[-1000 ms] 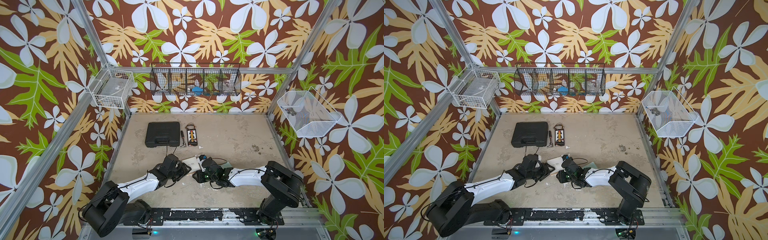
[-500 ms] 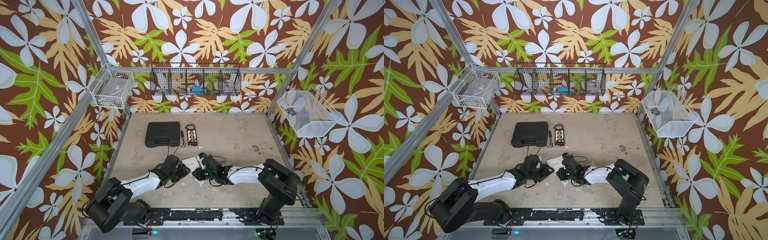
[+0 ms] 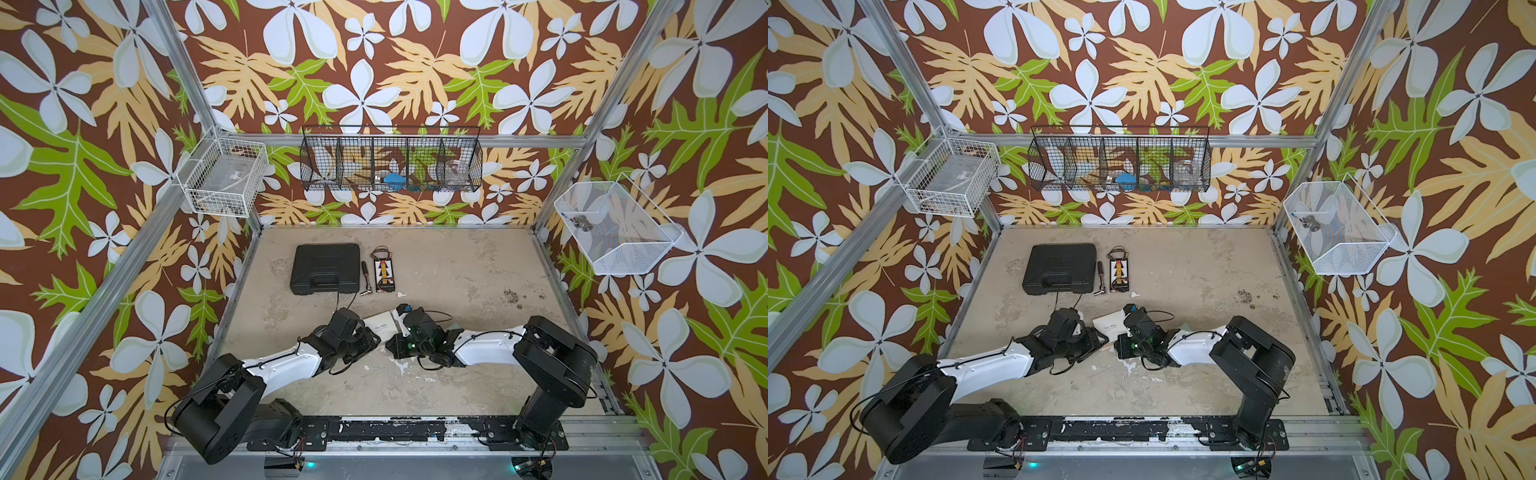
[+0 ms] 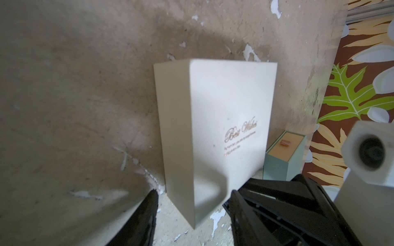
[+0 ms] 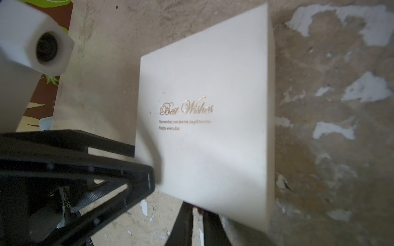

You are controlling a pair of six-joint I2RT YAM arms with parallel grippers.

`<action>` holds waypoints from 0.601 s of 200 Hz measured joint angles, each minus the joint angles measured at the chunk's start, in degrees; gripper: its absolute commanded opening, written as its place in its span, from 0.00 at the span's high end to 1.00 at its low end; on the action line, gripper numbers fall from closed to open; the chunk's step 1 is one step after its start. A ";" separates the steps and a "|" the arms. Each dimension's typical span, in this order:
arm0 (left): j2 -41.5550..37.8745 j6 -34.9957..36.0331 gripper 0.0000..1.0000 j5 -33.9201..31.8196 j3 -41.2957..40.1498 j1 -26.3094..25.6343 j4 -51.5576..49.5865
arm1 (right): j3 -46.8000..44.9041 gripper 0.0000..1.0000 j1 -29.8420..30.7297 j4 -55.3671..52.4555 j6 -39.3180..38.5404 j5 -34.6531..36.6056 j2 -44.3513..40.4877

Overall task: Take out the earrings from the drawer-style jewelry box
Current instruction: Open the drawer in the jewelry box.

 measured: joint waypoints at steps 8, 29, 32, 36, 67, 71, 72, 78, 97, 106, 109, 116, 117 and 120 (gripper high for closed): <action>-0.09 0.09 0.43 -0.35 0.00 0.04 -0.04 | 0.11 0.95 0.00 -0.07 0.00 -0.09 0.00; -0.37 0.11 0.42 -0.52 0.13 0.11 -0.35 | 0.39 1.00 -0.04 -0.04 0.00 -0.26 0.00; -0.39 0.11 0.42 -0.52 0.15 0.13 -0.35 | 0.39 1.00 -0.04 -0.04 0.00 -0.33 0.00; -0.44 0.11 0.42 -0.52 0.20 0.17 -0.37 | 0.42 1.00 -0.04 -0.04 0.00 -0.44 0.00; -0.33 -0.04 0.42 -0.72 0.22 0.52 -0.17 | 0.52 1.00 -0.04 -0.13 0.02 -0.92 0.00; -0.22 -0.07 0.43 -0.74 0.22 0.55 0.00 | 0.55 1.00 -0.04 -0.20 0.02 -0.94 0.00; -0.15 -0.07 0.43 -0.72 0.22 0.57 0.04 | 0.55 1.00 -0.04 -0.20 0.02 -0.94 0.00; 0.11 -0.07 0.43 -0.72 0.31 0.61 0.07 | 0.55 1.00 -0.04 -0.22 0.02 -1.01 0.00; 1.16 -0.04 0.43 -0.72 0.70 0.76 0.09 | 0.59 1.00 -0.04 -0.28 0.00 -1.03 0.11; 1.55 -0.04 0.44 -0.72 0.76 0.81 0.35 | 0.59 1.00 -0.04 -0.33 0.00 -1.05 0.17; 1.64 -0.04 0.44 -0.72 0.79 0.81 0.39 | 0.59 1.00 -0.04 -0.46 0.00 -1.05 0.20; 1.88 -0.04 0.44 -0.72 0.85 0.81 0.46 | 0.61 1.00 -0.04 -0.70 0.00 -1.07 0.22; 1.92 -0.02 0.44 -0.72 0.87 0.81 0.48 | 0.61 1.00 -0.04 -0.72 0.00 -1.07 0.22; 2.01 -0.02 0.44 -0.74 0.87 0.81 0.52 | 0.59 1.00 -0.04 -0.81 0.00 -1.07 0.24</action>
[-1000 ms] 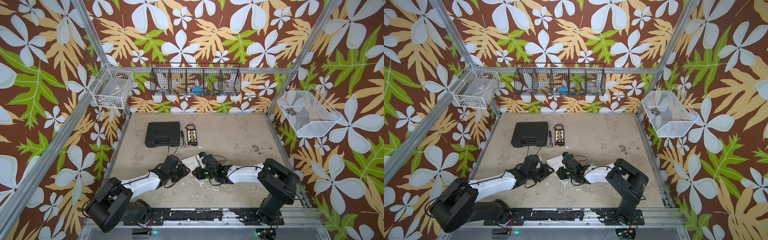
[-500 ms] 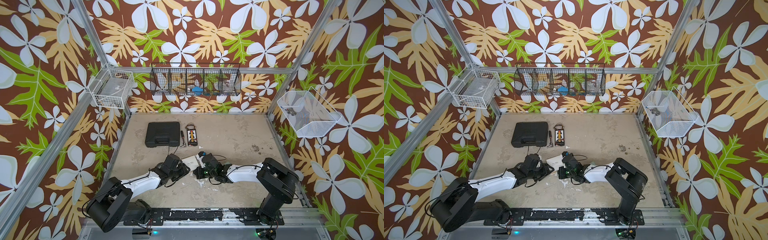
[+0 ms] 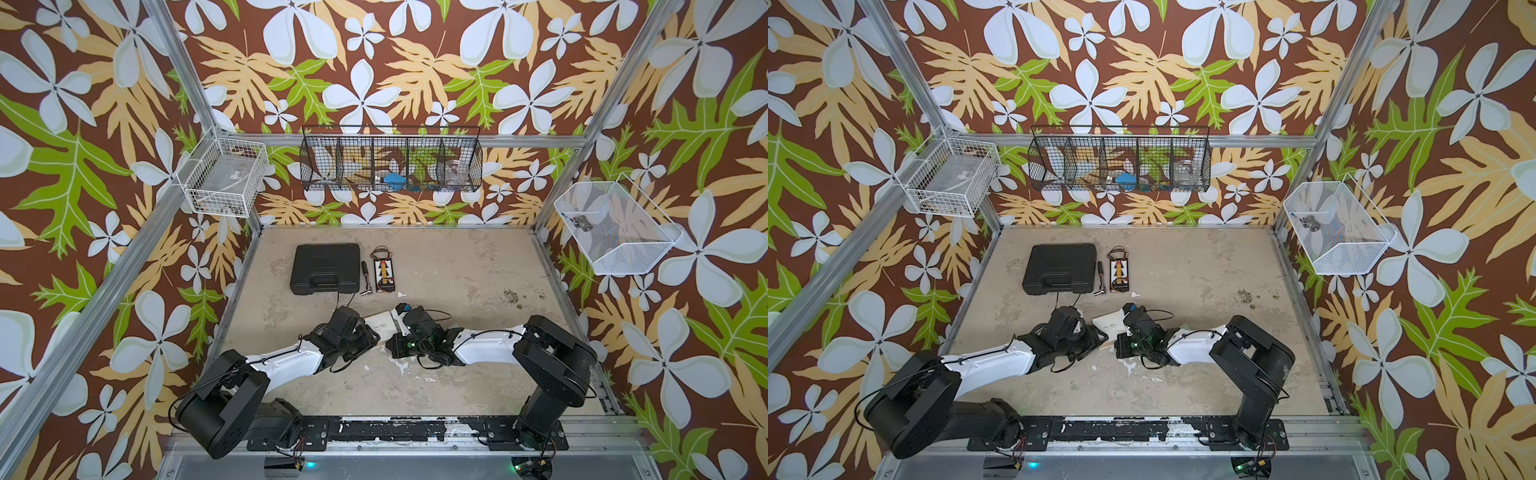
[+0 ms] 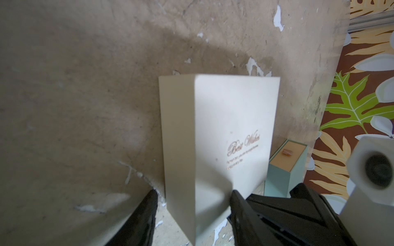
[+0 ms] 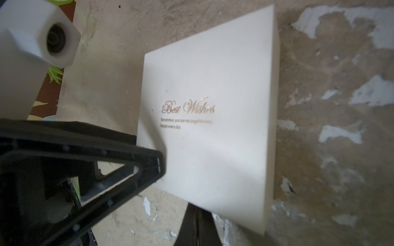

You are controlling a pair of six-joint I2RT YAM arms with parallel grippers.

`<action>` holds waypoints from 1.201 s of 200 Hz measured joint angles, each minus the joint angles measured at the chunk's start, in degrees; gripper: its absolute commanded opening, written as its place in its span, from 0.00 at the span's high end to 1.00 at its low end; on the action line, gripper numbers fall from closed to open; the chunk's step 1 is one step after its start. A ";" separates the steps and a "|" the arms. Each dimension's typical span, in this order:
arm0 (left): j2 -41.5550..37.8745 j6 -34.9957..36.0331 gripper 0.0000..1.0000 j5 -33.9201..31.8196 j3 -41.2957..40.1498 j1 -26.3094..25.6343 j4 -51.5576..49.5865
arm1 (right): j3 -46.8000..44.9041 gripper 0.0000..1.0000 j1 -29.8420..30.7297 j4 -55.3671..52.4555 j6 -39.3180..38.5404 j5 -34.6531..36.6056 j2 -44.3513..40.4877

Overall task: Take out the earrings from the drawer-style jewelry box
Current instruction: Open the drawer in the jewelry box.

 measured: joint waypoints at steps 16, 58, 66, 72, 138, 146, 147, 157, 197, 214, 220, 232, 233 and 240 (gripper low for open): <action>0.37 -0.02 0.51 0.02 0.22 0.02 0.02 | -0.02 1.00 0.00 -0.37 0.00 -0.04 0.02; 1.09 -0.09 0.56 -0.22 0.20 0.04 1.70 | -0.35 1.00 0.00 -0.79 0.00 -0.20 0.00; 1.31 -0.09 0.57 -0.24 0.20 0.04 2.10 | -0.44 1.00 0.00 -0.87 0.00 -0.22 -0.09; 1.40 -0.09 0.57 -0.28 0.20 0.04 2.32 | -0.52 1.00 -0.07 -0.96 0.00 -0.22 -0.22; 1.31 -0.28 0.57 -0.85 -0.20 0.04 3.30 | -3.82 1.00 0.00 -1.20 1.11 -1.36 -3.17; 1.31 -0.28 0.57 -0.87 -0.20 0.04 3.32 | -4.39 1.00 0.00 -1.16 1.16 -1.46 -3.61; 1.31 -0.28 0.57 -0.87 -0.20 0.04 3.32 | -4.50 1.00 0.00 -1.14 1.16 -1.46 -3.69; 1.31 -0.28 0.57 -0.87 -0.20 0.04 3.34 | -5.14 1.00 0.02 -1.09 1.38 -1.64 -4.20; 1.29 -0.28 0.58 -0.85 -0.55 0.04 3.98 | -7.21 1.00 0.79 -0.92 2.78 -1.86 -5.99; 1.29 -0.31 0.58 -0.85 -0.57 0.04 4.11 | -7.85 1.00 1.11 -0.85 3.06 -1.84 -6.47; 1.29 -0.31 0.58 -0.85 -0.57 0.04 4.15 | -8.00 1.00 1.20 -0.85 3.06 -1.84 -6.54; 1.29 -0.31 0.60 -0.85 -0.57 0.04 4.20 | -8.24 1.00 1.38 -0.74 3.41 -1.81 -6.60; 1.29 -0.33 0.60 -0.85 -0.57 0.04 4.20 | -8.26 1.00 1.40 -0.74 3.52 -1.79 -6.62; 1.29 -0.33 0.60 -0.85 -0.57 0.04 4.26 | -8.31 1.00 1.53 -0.74 3.93 -1.73 -6.71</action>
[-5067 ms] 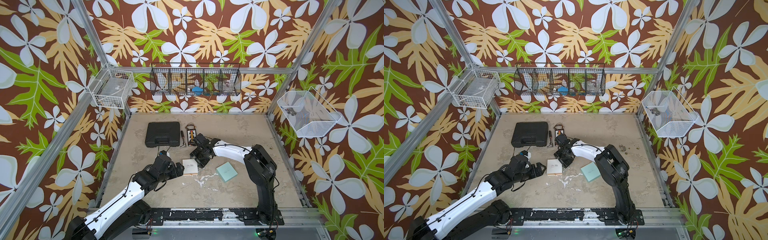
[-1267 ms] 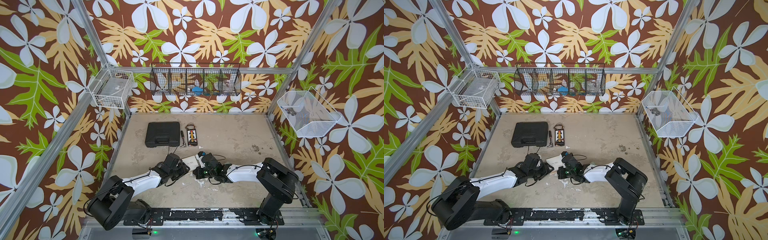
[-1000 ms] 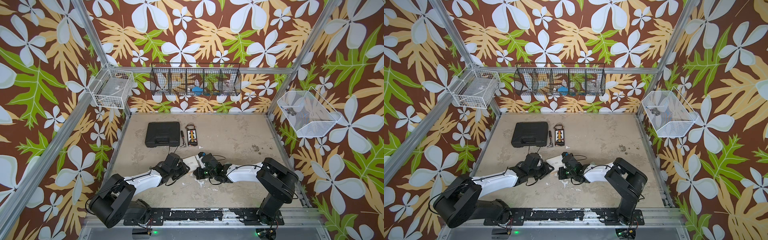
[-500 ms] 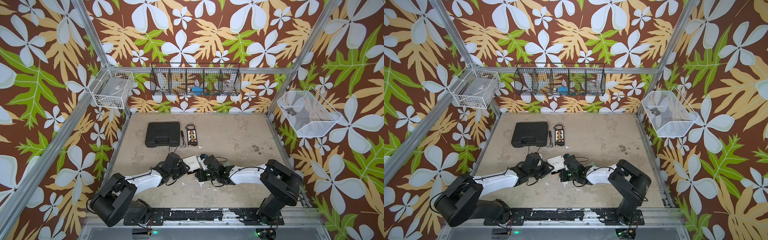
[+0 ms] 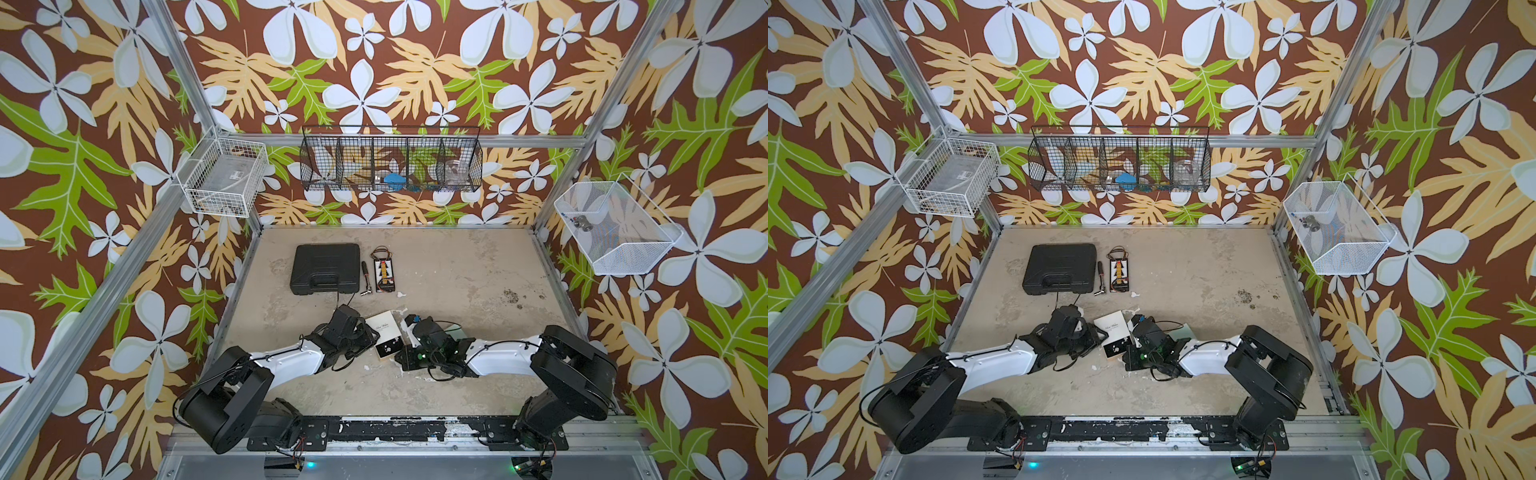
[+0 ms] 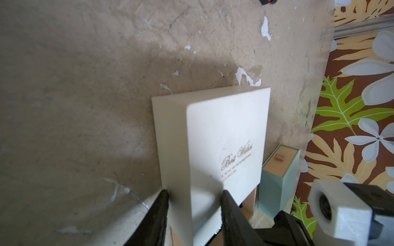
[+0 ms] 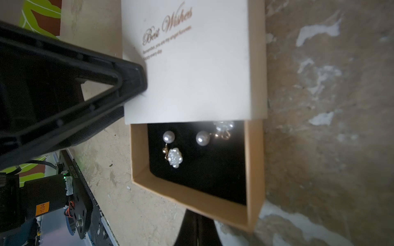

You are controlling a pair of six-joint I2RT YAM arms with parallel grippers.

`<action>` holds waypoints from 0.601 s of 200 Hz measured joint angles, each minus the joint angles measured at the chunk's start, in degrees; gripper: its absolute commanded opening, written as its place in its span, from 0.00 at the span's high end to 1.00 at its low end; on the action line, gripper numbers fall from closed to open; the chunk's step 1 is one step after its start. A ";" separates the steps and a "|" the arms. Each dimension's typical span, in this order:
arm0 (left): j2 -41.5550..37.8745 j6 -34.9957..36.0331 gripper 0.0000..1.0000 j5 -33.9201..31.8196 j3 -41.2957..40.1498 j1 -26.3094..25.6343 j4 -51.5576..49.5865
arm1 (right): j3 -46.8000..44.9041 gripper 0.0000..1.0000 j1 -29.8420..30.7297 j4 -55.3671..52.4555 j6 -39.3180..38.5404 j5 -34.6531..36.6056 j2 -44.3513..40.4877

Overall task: Take out the earrings from the drawer-style jewelry box
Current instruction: Open the drawer in the jewelry box.

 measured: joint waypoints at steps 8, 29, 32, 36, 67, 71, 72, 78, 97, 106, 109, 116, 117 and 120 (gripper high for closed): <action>0.00 -0.02 0.60 0.02 0.00 0.00 0.04 | -0.04 1.00 0.15 -0.07 0.00 0.02 -0.11; 0.00 -0.02 0.60 0.02 0.00 0.00 0.09 | -0.20 1.00 0.37 -0.33 0.17 0.04 -0.35; 0.00 -0.02 0.60 0.02 0.00 0.00 0.09 | -0.24 1.00 0.39 -0.39 0.17 0.04 -0.42; 0.00 -0.02 0.60 0.02 0.00 0.00 0.11 | -0.28 1.00 0.39 -0.42 0.17 0.04 -0.48; 0.00 -0.02 0.60 0.02 -0.09 0.00 0.26 | -1.01 1.00 0.39 -0.81 0.37 0.09 -1.42; 0.00 -0.02 0.60 0.02 -0.13 0.00 0.35 | -1.07 1.00 0.42 -0.81 0.37 0.09 -1.51; 0.00 -0.02 0.60 0.02 -0.15 0.00 0.35 | -1.09 1.00 0.42 -0.81 0.37 0.09 -1.55; 0.00 -0.02 0.60 0.09 -0.22 0.00 0.42 | -1.20 1.00 0.44 -0.81 0.39 0.11 -1.64; 0.00 -0.13 0.60 0.24 -0.33 0.00 0.72 | -1.33 1.00 0.52 -0.81 0.42 0.22 -1.68; 0.00 -0.13 0.60 0.24 -0.33 0.00 0.76 | -1.11 0.98 0.63 -1.05 0.42 0.35 -1.68; 0.00 -0.13 0.60 0.24 -0.33 0.00 0.76 | -1.03 0.96 0.68 -1.22 0.42 0.39 -1.68; 0.00 -0.13 0.60 0.24 -0.33 0.00 0.76 | -0.79 0.90 0.79 -1.64 0.44 0.44 -1.68; 0.00 -0.13 0.60 0.24 -0.33 0.00 0.76 | -0.74 0.90 0.81 -1.75 0.44 0.44 -1.70; -0.02 -0.13 0.60 0.24 -0.33 0.00 0.76 | -0.63 0.87 0.85 -2.03 0.46 0.48 -1.77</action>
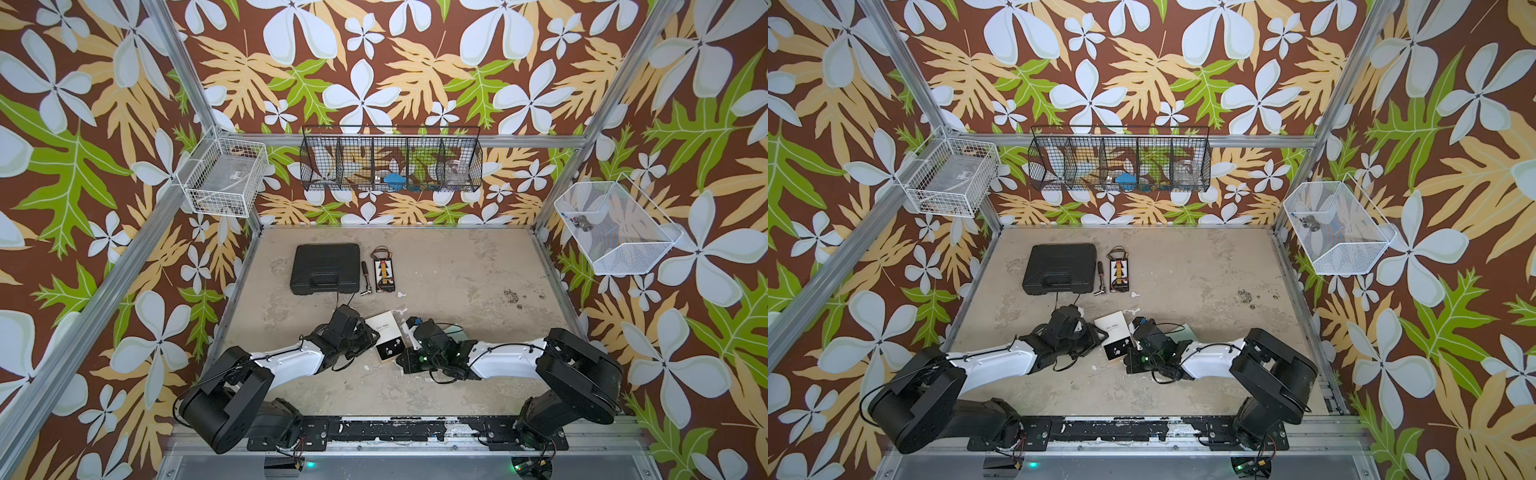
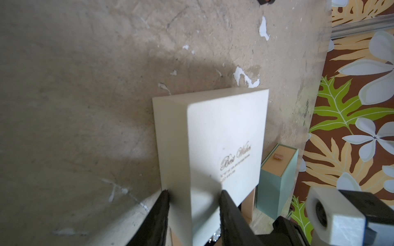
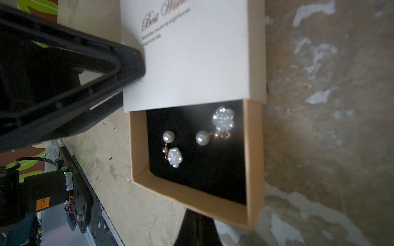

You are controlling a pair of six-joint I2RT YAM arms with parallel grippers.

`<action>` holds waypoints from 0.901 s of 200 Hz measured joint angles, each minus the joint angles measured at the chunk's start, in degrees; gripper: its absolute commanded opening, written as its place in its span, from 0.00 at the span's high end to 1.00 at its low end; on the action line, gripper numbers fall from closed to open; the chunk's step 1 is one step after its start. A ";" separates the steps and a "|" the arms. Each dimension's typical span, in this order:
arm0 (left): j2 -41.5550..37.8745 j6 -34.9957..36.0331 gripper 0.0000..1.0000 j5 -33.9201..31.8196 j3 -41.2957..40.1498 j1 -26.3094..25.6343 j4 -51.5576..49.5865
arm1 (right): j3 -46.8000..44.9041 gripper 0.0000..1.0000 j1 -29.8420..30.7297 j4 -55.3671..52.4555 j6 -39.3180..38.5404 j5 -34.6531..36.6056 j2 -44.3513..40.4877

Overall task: Take out the earrings from the drawer-style jewelry box
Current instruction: Open the drawer in the jewelry box, then pick up the earring from the drawer.

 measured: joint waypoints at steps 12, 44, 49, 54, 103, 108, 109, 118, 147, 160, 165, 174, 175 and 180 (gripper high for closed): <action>-0.09 0.00 0.60 -0.02 0.00 0.00 -0.02 | 0.42 0.79 0.11 -1.64 0.13 -0.02 -0.59; -0.44 0.31 0.60 -0.02 0.00 0.00 -0.33 | 1.40 0.64 0.44 -8.20 -0.28 1.46 -5.42; -0.50 0.42 0.60 -0.02 0.00 0.00 -0.39 | 1.66 0.63 0.59 -9.42 -0.55 1.66 -6.51; -0.57 0.44 0.60 -0.02 0.00 0.00 -0.42 | 2.05 0.63 0.59 -10.67 -0.76 1.86 -7.65; -1.77 0.94 0.60 0.48 0.00 0.02 -0.44 | 11.34 0.72 1.38 -22.16 -4.90 7.17 -8.41; -1.97 1.03 0.60 0.59 -0.02 0.04 -0.44 | 12.55 0.73 1.38 -23.04 -5.22 7.48 -7.34; -2.01 1.03 0.60 0.66 -0.04 0.07 -0.42 | 12.87 0.73 1.38 -23.28 -5.35 7.58 -7.04; -2.40 1.05 0.60 0.83 -0.22 0.07 -0.39 | 15.15 0.74 1.38 -25.14 -6.36 8.48 -4.81; -2.69 1.09 0.60 1.53 -0.81 0.22 -0.04 | 22.45 0.74 1.33 -29.86 -9.11 10.27 1.81; -2.67 1.11 0.60 1.81 -1.11 0.39 0.09 | 25.00 0.74 1.33 -31.43 -9.99 10.49 4.20; -2.67 1.14 0.60 1.92 -1.22 0.48 0.11 | 25.83 0.74 1.36 -31.95 -10.54 10.60 5.01; -2.56 1.25 0.60 2.19 -1.36 0.63 0.11 | 27.28 0.75 1.38 -32.98 -10.82 10.80 6.49; -2.54 1.27 0.61 2.16 -1.38 0.68 0.11 | 27.39 0.75 1.38 -33.07 -10.84 10.80 6.60; -2.45 1.27 0.61 2.19 -1.40 0.74 0.13 | 28.13 0.75 1.40 -33.53 -11.08 11.10 7.41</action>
